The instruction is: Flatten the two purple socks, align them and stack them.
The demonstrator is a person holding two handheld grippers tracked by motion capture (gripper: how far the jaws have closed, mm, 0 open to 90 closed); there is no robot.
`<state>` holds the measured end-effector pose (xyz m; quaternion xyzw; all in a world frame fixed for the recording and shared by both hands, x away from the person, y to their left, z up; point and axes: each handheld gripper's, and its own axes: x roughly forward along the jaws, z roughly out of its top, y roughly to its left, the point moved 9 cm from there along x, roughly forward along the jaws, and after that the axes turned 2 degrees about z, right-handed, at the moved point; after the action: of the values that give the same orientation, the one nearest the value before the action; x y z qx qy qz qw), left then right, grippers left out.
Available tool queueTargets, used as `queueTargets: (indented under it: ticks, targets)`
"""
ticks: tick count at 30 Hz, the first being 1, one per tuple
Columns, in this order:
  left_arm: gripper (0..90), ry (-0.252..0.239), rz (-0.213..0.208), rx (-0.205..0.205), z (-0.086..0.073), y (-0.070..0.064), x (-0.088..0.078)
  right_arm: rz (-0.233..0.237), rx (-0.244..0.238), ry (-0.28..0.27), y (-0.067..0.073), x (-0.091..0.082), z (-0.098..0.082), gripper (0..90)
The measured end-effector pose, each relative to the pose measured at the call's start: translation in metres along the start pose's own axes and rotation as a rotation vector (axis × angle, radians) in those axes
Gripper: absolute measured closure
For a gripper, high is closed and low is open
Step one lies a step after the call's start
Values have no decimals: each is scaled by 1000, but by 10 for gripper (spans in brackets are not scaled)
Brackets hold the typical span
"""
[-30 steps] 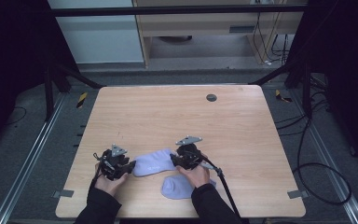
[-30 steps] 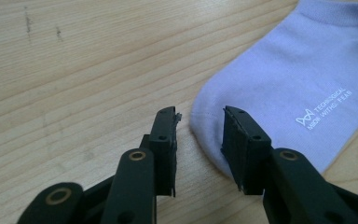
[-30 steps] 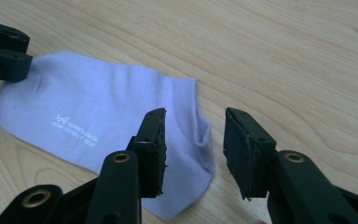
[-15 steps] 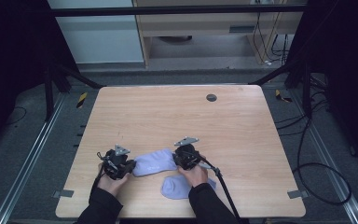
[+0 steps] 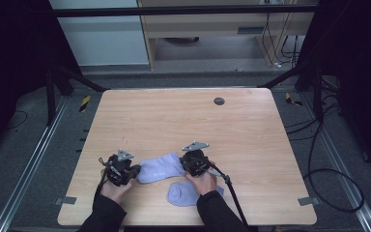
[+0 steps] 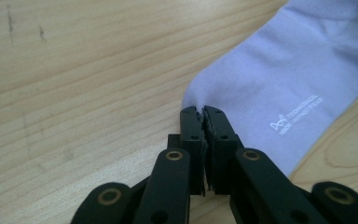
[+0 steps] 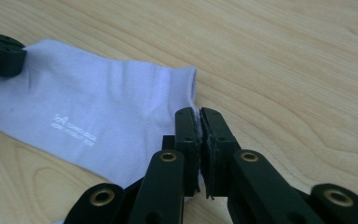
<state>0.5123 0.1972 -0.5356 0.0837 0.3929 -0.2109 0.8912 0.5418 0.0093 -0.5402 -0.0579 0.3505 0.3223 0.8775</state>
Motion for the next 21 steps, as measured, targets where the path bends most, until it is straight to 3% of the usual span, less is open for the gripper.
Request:
queueTargets:
  ticks: [5, 13, 21]
  targets:
    - [870, -49, -20, -2, 9, -11, -14, 33, -13, -24, 3, -18, 5, 860]
    - [870, -93, -54, 35, 20, -33, -26, 58, -31, -59, 5, -45, 9, 860]
    - [870, -111, -71, 66, 25, -54, -34, 51, -66, -75, 4, -68, 5, 861]
